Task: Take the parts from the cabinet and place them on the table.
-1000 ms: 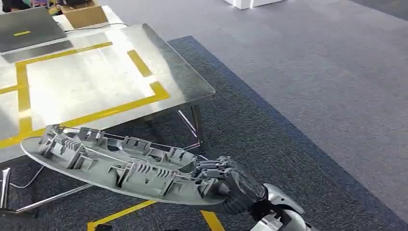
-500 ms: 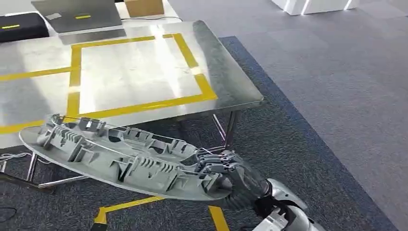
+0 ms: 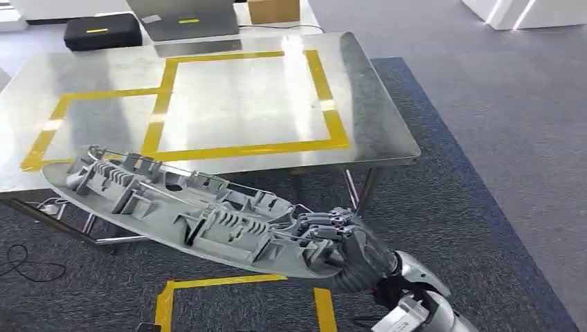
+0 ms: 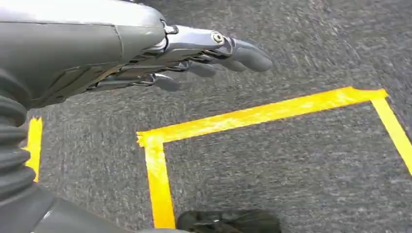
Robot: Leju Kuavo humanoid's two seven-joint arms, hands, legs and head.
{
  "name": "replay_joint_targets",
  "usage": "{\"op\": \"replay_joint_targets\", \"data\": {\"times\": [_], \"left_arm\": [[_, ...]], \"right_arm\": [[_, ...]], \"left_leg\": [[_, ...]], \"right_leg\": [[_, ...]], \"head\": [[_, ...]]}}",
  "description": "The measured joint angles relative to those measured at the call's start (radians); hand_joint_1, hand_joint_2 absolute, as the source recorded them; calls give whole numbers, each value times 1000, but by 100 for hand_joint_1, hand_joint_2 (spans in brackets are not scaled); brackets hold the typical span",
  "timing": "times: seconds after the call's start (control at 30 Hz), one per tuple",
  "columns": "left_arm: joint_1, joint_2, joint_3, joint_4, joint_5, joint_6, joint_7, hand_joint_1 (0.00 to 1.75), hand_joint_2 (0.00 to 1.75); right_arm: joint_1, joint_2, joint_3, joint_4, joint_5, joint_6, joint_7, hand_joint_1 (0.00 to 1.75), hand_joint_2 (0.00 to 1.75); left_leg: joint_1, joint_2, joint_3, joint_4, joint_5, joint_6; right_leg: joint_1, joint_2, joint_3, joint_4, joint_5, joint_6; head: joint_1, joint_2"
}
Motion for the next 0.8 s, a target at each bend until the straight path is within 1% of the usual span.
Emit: {"op": "replay_joint_targets", "data": {"times": [0.03,0.07,0.1,0.13,0.17,0.2,0.23,0.27,0.3,0.33,0.37,0.4,0.43,0.47,0.5,0.53,0.57,0.6,0.63,0.67,0.7,0.73,0.8], "left_arm": [[2,0,-1,0,0,0,0,0,175],[4,1,-2,0,0,0,0,0,175],[4,2,-3,0,0,-2,0,0,175],[4,3,-4,0,0,-2,0,0,175],[2,3,-5,0,0,-3,0,0,175],[-1,3,-8,0,0,-3,-1,0,175],[0,3,-9,0,0,-3,-1,0,175],[2,3,-10,0,1,-3,-2,0,175],[4,3,-10,0,2,-3,-2,0,175],[4,3,-10,0,4,-3,-2,0,175],[3,0,-11,0,5,-2,-3,0,175],[0,1,-11,0,9,-2,-3,0,175],[-1,2,-12,0,10,-2,-3,0,175],[-1,2,-13,0,10,-2,-3,0,175],[0,2,-14,0,10,-2,-3,0,175],[1,2,-16,0,10,-2,-3,0,175],[2,2,-17,0,11,-2,-3,0,175],[2,2,-18,0,11,-2,-3,0,175],[2,2,-18,0,11,-2,-4,0,175],[2,1,-18,0,11,-2,-4,0,175],[0,1,-18,0,12,-2,-4,0,175],[1,1,-18,0,12,-3,-4,0,175],[4,1,-18,0,12,-3,-4,0,175]], "right_arm": [[2,0,0,0,0,0,0,175,175],[2,0,0,0,0,0,0,175,175],[2,0,0,0,0,0,0,175,175],[1,0,0,-1,-1,0,0,175,175],[1,0,0,-3,-1,1,0,175,175],[0,0,-2,-3,-4,2,1,175,175],[0,0,-4,-4,-6,2,1,175,175],[0,0,-4,-6,-11,5,1,175,175],[0,0,-5,-6,-22,13,2,175,175],[0,0,-7,-8,-37,23,3,175,175],[0,0,-10,-8,-49,34,6,175,175],[0,0,-12,-9,-60,39,6,175,175],[2,0,-15,-9,-68,46,6,175,175],[3,0,-18,-9,-75,52,6,175,175],[5,0,-20,-8,-79,55,6,175,175],[7,0,-24,-8,-80,55,6,175,175],[7,0,-27,-8,-80,55,6,175,175],[7,0,-28,-8,-80,55,6,175,175],[7,0,-30,-8,-80,55,6,175,175],[6,0,-31,-8,-80,55,6,175,175],[7,0,-32,-9,-80,55,6,175,175],[7,0,-32,-11,-81,56,5,175,175],[7,0,-35,-11,-82,57,10,175,175]], "left_leg": [[1,2,5,-9,18,-1],[2,5,33,-63,56,0],[1,14,80,-154,103,3],[-1,41,132,-247,142,7],[-12,95,159,-296,128,12],[-15,87,156,-304,131,25],[-17,74,153,-303,130,29],[-19,65,151,-302,128,33],[-19,53,150,-305,129,40],[-10,41,157,-314,134,49],[-8,32,158,-316,135,53],[-7,24,157,-316,132,62],[-7,14,157,-316,131,67],[-8,4,157,-316,129,69],[-10,-8,159,-316,128,71],[-10,-19,161,-316,126,70],[-10,-30,166,-316,123,70],[-10,-40,172,-315,120,67],[-10,-49,181,-315,115,64],[-8,-55,183,-315,109,59],[-15,-62,179,-309,105,53],[-11,-67,176,-312,107,47],[-6,-73,179,-317,100,35]], "right_leg": [[0,-14,3,0,-2,1],[0,-27,6,0,-5,3],[0,-39,12,0,-9,5],[0,-50,19,0,-13,9],[4,-60,22,0,-16,14],[11,-68,21,2,-21,21],[11,-76,23,-1,-21,24],[11,-86,27,-5,-22,29],[11,-97,33,-10,-24,36],[7,-90,28,-8,-32,45],[6,-39,20,15,-46,49],[4,-1,-11,75,-78,48],[4,15,-56,164,-116,48],[5,22,-102,247,-146,49],[6,23,-144,309,-156,49],[6,23,-159,313,-139,47],[7,23,-148,274,-99,45],[7,25,-119,199,-46,41],[7,33,-77,102,9,36],[6,64,-50,29,34,31],[4,75,-28,4,16,29],[6,71,-23,5,12,28],[11,67,-22,2,3,17]], "head": [[0,0],[0,0],[0,0],[1,0],[0,0],[1,0],[3,0],[1,0],[0,0],[1,0],[8,0],[10,0],[14,0],[14,0],[14,0],[14,0],[14,0],[15,0],[15,0],[15,0],[13,0],[14,0],[14,0]]}}
